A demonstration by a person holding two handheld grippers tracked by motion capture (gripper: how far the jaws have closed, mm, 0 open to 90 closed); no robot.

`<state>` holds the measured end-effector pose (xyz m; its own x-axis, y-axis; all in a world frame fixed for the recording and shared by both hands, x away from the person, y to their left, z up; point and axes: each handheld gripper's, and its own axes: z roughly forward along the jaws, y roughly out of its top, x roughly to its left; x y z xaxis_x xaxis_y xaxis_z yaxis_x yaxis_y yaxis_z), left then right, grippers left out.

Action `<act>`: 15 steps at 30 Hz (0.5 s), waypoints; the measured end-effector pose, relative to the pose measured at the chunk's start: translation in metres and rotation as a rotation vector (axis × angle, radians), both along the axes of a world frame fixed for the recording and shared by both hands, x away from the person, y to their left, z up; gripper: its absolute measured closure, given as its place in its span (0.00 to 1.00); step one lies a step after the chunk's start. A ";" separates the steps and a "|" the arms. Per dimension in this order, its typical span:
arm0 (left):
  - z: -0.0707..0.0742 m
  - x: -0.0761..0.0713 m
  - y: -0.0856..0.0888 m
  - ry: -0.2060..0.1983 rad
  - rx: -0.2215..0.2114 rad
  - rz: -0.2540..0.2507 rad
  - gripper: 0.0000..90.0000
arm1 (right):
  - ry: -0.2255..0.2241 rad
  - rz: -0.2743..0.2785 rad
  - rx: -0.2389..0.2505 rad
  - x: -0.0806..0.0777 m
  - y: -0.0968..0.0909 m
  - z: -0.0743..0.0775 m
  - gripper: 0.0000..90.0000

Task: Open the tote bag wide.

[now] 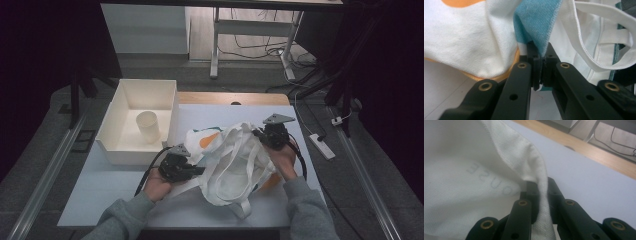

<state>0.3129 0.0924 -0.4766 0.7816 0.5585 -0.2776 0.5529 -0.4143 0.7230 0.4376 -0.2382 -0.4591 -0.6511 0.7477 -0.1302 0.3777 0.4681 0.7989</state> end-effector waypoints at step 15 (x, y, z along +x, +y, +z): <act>-0.014 0.008 -0.005 0.033 0.021 0.010 0.97 | 0.075 0.010 -0.042 0.008 0.006 -0.024 0.93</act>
